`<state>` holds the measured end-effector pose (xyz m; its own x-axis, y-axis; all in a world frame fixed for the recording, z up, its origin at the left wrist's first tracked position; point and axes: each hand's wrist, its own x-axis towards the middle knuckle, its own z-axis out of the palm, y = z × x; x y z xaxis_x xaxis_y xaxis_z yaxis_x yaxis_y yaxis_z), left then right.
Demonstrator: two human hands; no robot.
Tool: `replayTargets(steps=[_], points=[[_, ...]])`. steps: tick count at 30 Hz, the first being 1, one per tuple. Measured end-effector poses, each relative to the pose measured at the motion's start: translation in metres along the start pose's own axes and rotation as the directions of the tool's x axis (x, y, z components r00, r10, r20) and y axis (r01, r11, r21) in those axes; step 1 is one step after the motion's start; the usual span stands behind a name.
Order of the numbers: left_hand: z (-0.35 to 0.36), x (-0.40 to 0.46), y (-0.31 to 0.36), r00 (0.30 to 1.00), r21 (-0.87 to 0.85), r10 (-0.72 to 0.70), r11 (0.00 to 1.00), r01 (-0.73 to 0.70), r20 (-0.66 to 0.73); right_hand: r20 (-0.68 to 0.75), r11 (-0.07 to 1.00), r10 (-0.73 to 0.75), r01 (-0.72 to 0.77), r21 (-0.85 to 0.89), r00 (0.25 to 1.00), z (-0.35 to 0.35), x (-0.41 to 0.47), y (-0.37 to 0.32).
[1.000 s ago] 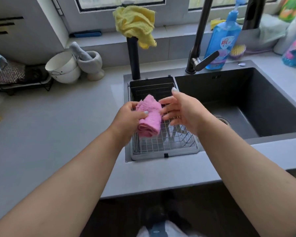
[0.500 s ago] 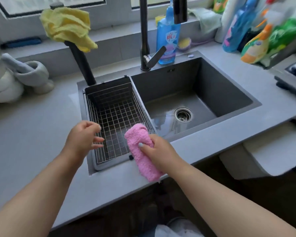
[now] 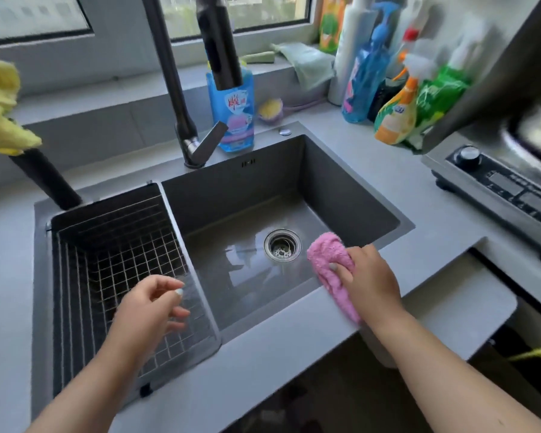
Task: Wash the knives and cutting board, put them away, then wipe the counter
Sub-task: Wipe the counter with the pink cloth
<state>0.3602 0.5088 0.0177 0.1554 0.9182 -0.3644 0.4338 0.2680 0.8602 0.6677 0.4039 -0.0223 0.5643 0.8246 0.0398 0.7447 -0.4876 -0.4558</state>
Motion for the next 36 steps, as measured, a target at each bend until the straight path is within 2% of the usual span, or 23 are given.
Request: replayTargets(steps=[4, 9, 14, 15, 17, 18, 19, 23, 31, 36], points=[[0.052, 0.026, 0.023, 1.0, -0.036, -0.021, 0.999, 0.022, 0.02, -0.006, 0.99, 0.054, -0.053, 0.129, 0.999, -0.034, 0.057, 0.031], [0.106, 0.058, 0.059, 0.999, -0.025, 0.017, 1.0, -0.016, 0.033, -0.081, 0.984, 0.073, -0.059, 0.166, 0.994, -0.076, 0.164, 0.058], [0.134, 0.082, 0.08, 1.0, -0.032, 0.026, 0.999, -0.027, -0.012, -0.066, 0.94, 0.023, 0.001, 0.34, 0.998, -0.092, 0.275, 0.049], [0.136, 0.084, 0.081, 1.0, -0.033, 0.02, 0.999, -0.021, -0.022, -0.049, 0.959, 0.027, -0.012, 0.284, 0.998, -0.09, 0.293, 0.05], [0.139, 0.089, 0.081, 0.999, -0.025, 0.002, 1.0, -0.003, -0.039, 0.046, 0.996, 0.086, -0.085, -0.034, 0.995, -0.074, 0.32, 0.058], [0.14, 0.091, 0.08, 0.999, -0.019, -0.013, 1.0, 0.012, -0.044, 0.116, 0.979, 0.123, -0.102, -0.175, 0.986, -0.064, 0.327, 0.062], [0.141, 0.094, 0.078, 0.998, -0.016, -0.029, 0.999, 0.028, -0.05, 0.171, 0.966, 0.13, -0.086, -0.244, 0.977, -0.052, 0.33, 0.067], [0.143, 0.106, 0.073, 0.994, 0.001, -0.082, 0.997, 0.082, -0.076, 0.234, 0.95, 0.023, 0.052, -0.309, 0.972, -0.017, 0.323, 0.074], [0.153, 0.129, 0.091, 0.994, 0.025, -0.062, 0.998, 0.064, -0.09, 0.274, 0.929, 0.103, 0.006, -0.37, 0.956, -0.014, 0.325, 0.07], [0.143, 0.13, 0.102, 0.987, 0.034, -0.048, 0.998, 0.053, -0.153, 0.316, 0.916, 0.117, 0.02, -0.4, 0.941, -0.018, 0.324, 0.067]])
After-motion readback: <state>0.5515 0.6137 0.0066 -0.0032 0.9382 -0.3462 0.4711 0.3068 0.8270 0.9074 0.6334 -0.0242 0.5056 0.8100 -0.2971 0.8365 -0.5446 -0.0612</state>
